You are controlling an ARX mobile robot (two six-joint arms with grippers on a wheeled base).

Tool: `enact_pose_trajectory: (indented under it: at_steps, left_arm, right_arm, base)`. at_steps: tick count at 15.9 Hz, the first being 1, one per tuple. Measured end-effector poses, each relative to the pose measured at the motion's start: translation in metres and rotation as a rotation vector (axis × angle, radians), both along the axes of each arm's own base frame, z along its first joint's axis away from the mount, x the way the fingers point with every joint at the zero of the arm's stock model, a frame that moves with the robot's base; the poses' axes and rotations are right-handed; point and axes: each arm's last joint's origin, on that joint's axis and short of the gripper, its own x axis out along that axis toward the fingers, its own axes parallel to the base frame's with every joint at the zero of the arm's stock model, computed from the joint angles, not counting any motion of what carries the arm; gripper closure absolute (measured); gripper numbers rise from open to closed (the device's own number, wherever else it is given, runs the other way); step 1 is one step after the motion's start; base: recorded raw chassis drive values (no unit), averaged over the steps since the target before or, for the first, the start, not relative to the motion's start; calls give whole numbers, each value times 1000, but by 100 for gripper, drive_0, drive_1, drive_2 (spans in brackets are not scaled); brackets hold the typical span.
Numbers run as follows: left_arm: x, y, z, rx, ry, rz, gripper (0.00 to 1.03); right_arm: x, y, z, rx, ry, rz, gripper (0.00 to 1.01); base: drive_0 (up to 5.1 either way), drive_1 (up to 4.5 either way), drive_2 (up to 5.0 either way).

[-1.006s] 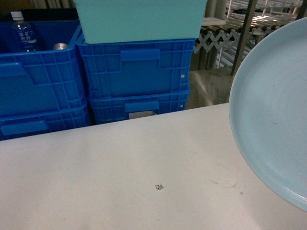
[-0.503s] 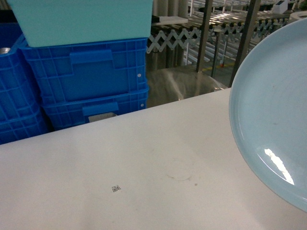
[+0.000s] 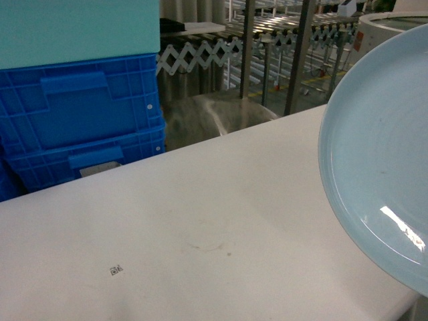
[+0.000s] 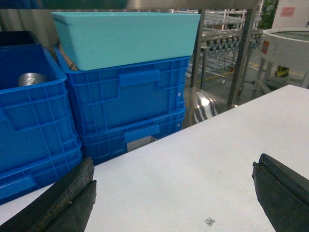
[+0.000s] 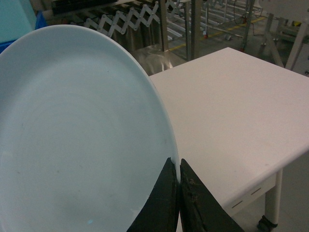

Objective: Place blue tray on left shelf second layer neatly

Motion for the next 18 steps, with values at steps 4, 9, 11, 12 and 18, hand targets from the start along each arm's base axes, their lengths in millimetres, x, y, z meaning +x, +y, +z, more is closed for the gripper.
enact_pose_trajectory:
  at_steps: [4, 9, 11, 12, 18]
  left_arm:
    - [0, 0, 0, 0, 0, 0, 5]
    - [0, 0, 0, 0, 0, 0, 5]
    - [0, 0, 0, 0, 0, 0, 5]
    - [0, 0, 0, 0, 0, 0, 5]
    - [0, 0, 0, 0, 0, 0, 5]
  right_arm:
    - [0, 0, 0, 0, 0, 0, 99]
    - [0, 0, 0, 0, 0, 0, 99]
    - [0, 0, 0, 0, 0, 0, 99]
    - [0, 0, 0, 0, 0, 0, 99]
    - [0, 0, 0, 0, 1, 0, 99]
  base:
    - [-150, -150, -150]
    - [-155, -155, -155]
    - [-153, -153, -153]
    - [-154, -154, -154]
    - [-77, -198, -198]
